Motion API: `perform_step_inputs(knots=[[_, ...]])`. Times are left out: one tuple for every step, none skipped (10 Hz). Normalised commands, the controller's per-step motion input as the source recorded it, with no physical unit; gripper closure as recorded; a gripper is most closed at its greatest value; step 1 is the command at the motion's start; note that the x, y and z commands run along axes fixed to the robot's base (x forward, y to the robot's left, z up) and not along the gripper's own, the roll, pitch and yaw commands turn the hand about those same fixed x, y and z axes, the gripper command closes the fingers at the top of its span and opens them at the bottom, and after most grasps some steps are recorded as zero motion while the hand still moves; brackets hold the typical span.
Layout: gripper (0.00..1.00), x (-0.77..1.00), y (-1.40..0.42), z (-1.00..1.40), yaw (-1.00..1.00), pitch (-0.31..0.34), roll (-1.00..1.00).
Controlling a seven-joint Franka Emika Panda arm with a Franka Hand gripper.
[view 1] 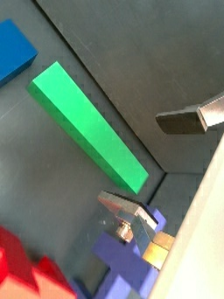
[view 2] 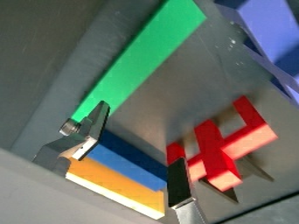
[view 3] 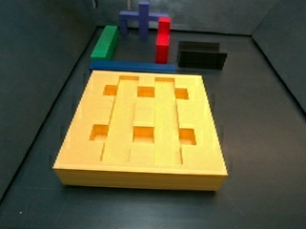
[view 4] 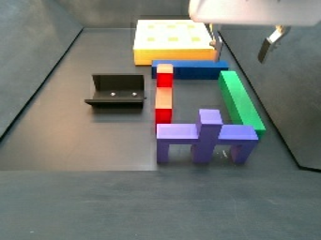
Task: Pick up the green object. Move up. Move to above the board. Insert the green object.
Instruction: Pick up the green object.
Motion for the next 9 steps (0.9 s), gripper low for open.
perform_step_inputs(knots=[[0.0, 0.0, 0.0, -1.0, -0.02, 0.0, 0.1], [0.0, 0.08, 0.0, -0.99, -0.02, 0.043, 0.13], [0.0, 0.05, -0.03, -0.94, -0.02, 0.031, 0.11], [0.0, -0.16, 0.0, -0.73, 0.0, 0.0, 0.06], [0.0, -0.21, 0.0, -0.63, 0.0, 0.0, 0.07], [0.0, -0.32, 0.0, -0.58, 0.01, 0.0, 0.09], [0.0, -0.37, 0.08, -0.48, 0.01, 0.01, 0.07], [0.0, -0.31, 0.0, -0.42, 0.05, 0.0, 0.01], [0.0, -0.21, 0.0, -0.4, 0.03, -0.101, 0.0]])
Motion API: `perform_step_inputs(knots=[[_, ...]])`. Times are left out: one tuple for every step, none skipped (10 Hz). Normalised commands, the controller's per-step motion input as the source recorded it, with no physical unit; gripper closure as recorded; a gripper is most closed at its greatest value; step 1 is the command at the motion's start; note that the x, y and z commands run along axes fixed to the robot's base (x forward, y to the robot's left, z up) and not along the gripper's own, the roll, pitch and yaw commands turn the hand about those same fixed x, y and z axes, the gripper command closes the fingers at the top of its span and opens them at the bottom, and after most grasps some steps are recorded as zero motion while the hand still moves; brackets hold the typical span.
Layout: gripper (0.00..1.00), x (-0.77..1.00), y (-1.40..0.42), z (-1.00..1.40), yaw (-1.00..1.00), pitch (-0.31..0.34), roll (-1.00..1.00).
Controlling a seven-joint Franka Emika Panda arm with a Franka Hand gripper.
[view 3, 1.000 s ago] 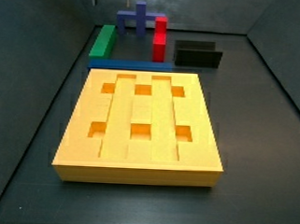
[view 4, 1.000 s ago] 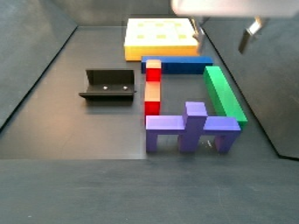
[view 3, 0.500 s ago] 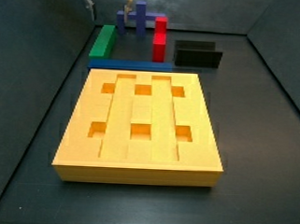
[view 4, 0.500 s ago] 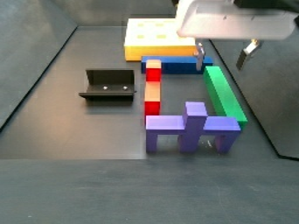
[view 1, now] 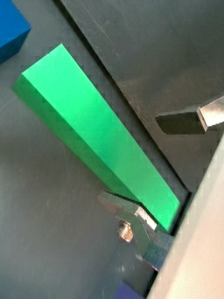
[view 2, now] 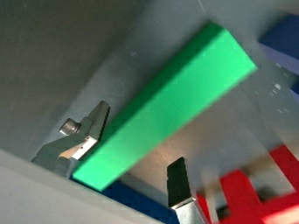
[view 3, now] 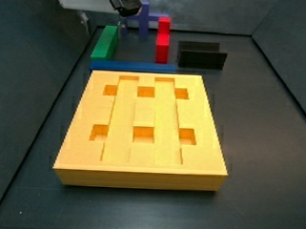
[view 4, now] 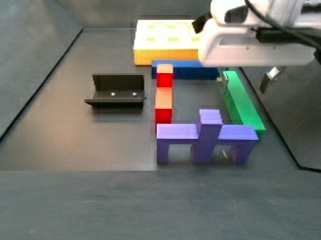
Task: Pick up the green object. Move up. Move to above the board. Insert the green object.
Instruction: Pick up the green object.
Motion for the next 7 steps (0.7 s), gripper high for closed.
perform_step_inputs(knots=[[0.0, 0.03, 0.21, -0.32, 0.0, -0.027, -0.09], [0.0, 0.35, 0.05, -0.27, 0.0, 0.0, -0.03], [0.0, 0.26, 0.09, -0.23, 0.0, 0.0, -0.07], [0.0, -0.05, 0.0, -0.1, 0.0, -0.05, -0.02], [0.0, -0.18, 0.0, -0.01, 0.0, -0.086, 0.0], [0.0, -0.24, -0.03, 0.0, 0.0, -0.131, 0.0], [0.0, -0.1, 0.0, -0.02, 0.0, -0.103, 0.0]])
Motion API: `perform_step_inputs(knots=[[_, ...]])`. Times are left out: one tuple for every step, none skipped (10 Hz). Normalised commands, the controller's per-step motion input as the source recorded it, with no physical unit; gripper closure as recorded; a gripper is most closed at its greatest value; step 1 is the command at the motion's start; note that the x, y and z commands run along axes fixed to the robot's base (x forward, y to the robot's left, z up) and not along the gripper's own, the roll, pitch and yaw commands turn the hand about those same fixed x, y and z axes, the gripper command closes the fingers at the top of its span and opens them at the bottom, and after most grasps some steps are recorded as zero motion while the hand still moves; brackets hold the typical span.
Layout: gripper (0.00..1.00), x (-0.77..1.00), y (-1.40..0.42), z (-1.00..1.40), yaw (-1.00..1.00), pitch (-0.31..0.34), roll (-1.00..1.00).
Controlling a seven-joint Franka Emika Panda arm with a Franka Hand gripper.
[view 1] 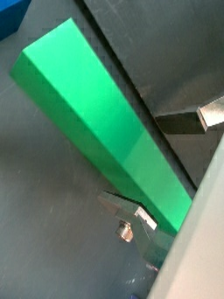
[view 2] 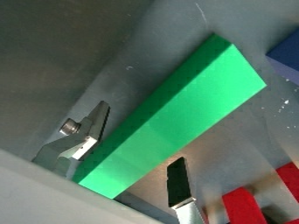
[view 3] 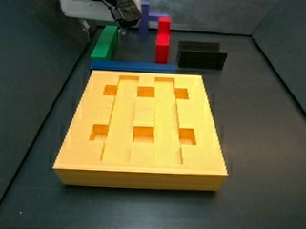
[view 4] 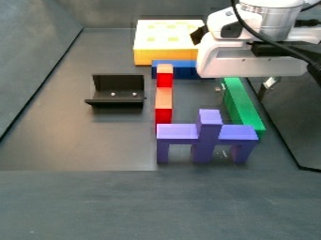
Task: Pick up the green object. Move up. Move to above the board. Insert the green object.
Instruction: Pick up the green object.
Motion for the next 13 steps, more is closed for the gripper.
perform_step_inputs(knots=[[0.0, -0.06, 0.0, -0.01, 0.0, -0.083, 0.0], [0.0, -0.04, 0.0, -0.02, 0.0, -0.05, 0.0], [0.0, 0.0, 0.0, 0.0, 0.0, 0.0, 0.0], [1.0, 0.0, 0.0, 0.0, 0.0, 0.0, 0.0], [1.0, 0.0, 0.0, 0.0, 0.0, 0.0, 0.0], [1.0, 0.0, 0.0, 0.0, 0.0, 0.0, 0.0], [1.0, 0.0, 0.0, 0.0, 0.0, 0.0, 0.0], [1.0, 0.0, 0.0, 0.0, 0.0, 0.0, 0.0], [1.0, 0.0, 0.0, 0.0, 0.0, 0.0, 0.0], [1.0, 0.0, 0.0, 0.0, 0.0, 0.0, 0.0], [1.0, 0.0, 0.0, 0.0, 0.0, 0.0, 0.0], [1.0, 0.0, 0.0, 0.0, 0.0, 0.0, 0.0], [1.0, 0.0, 0.0, 0.0, 0.0, 0.0, 0.0]])
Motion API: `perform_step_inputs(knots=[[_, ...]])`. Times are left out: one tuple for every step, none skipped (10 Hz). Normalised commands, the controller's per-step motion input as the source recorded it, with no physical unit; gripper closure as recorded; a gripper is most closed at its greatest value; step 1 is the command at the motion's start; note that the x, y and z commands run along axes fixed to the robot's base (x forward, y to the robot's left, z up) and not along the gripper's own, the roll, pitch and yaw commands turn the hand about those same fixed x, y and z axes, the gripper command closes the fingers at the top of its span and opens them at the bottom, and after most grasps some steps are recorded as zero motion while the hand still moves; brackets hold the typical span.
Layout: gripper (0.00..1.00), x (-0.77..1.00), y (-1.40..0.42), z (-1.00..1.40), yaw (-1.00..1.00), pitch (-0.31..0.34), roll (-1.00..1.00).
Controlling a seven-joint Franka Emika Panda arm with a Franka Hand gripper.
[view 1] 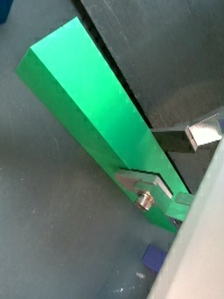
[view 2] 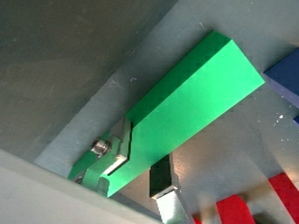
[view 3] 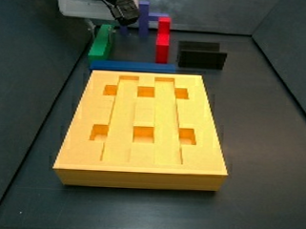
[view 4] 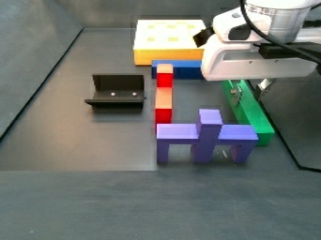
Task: Pick up the green object. Move up. Move to above the board. Insert the green object.
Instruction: Pick up the green object, then move up, then move to above the board.
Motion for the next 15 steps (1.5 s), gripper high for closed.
perform_step_inputs(knots=[[1.0, 0.0, 0.0, 0.0, 0.0, 0.0, 0.0], [1.0, 0.0, 0.0, 0.0, 0.0, 0.0, 0.0], [1.0, 0.0, 0.0, 0.0, 0.0, 0.0, 0.0], [1.0, 0.0, 0.0, 0.0, 0.0, 0.0, 0.0], [1.0, 0.0, 0.0, 0.0, 0.0, 0.0, 0.0], [1.0, 0.0, 0.0, 0.0, 0.0, 0.0, 0.0], [1.0, 0.0, 0.0, 0.83, 0.0, 0.0, 0.0], [1.0, -0.01, 0.06, 0.84, 0.04, 0.0, 0.0], [1.0, -0.06, 0.06, 0.67, 0.02, 0.043, 0.02], [1.0, -0.04, 0.04, 0.4, 0.01, 0.041, 0.08], [1.0, 0.0, 0.0, 1.4, 0.0, 0.0, 0.0], [1.0, -0.01, -0.01, 1.4, 0.0, 0.025, -0.02], [1.0, -0.05, 0.0, 1.4, 0.0, 0.041, 0.02], [1.0, -0.05, 0.0, 1.4, 0.0, 0.024, 0.03], [1.0, 0.0, 0.0, 1.4, 0.0, 0.037, 0.01]])
